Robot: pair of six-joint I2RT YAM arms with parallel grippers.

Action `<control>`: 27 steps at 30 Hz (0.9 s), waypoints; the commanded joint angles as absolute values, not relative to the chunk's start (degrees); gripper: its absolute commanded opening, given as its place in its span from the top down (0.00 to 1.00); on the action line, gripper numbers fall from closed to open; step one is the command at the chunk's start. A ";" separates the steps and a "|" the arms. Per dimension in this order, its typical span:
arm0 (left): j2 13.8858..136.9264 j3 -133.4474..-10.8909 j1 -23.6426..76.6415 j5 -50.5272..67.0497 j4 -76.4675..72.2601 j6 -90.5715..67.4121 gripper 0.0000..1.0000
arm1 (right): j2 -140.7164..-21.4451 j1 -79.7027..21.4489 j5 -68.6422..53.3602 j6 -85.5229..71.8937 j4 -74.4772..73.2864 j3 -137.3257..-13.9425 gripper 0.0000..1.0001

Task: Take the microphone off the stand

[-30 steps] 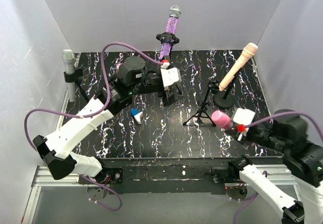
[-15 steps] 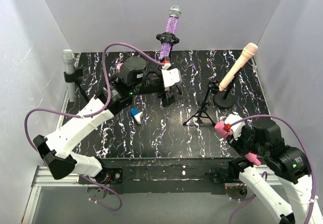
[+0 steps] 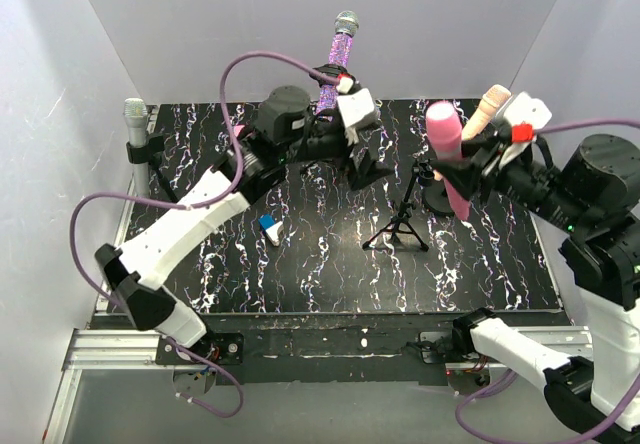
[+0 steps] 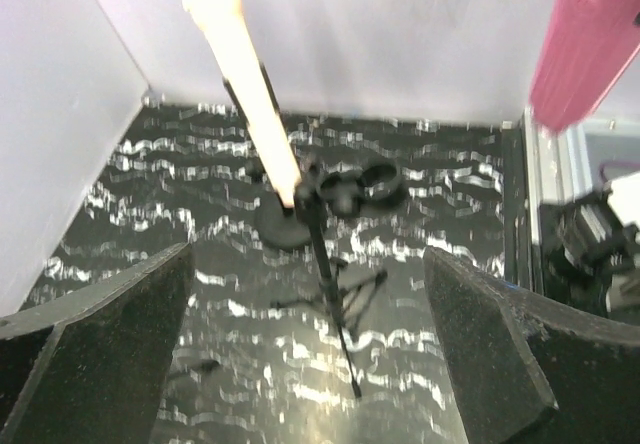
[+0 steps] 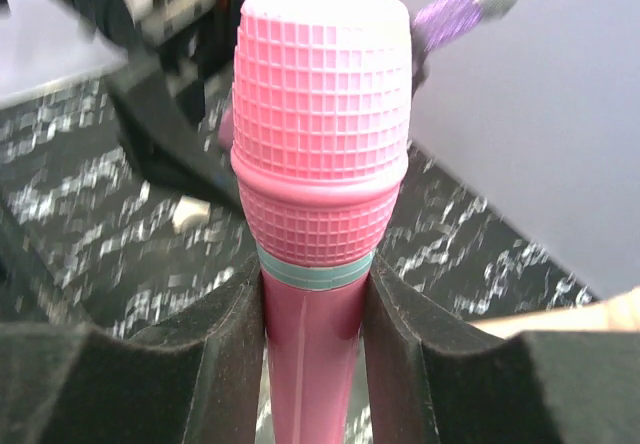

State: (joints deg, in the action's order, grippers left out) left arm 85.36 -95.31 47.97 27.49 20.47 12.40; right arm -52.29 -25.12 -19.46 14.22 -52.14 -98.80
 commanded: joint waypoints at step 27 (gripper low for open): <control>107.23 -134.65 51.50 36.04 24.61 -7.73 0.18 | -59.59 -24.96 -9.23 -17.14 -13.53 -97.82 0.99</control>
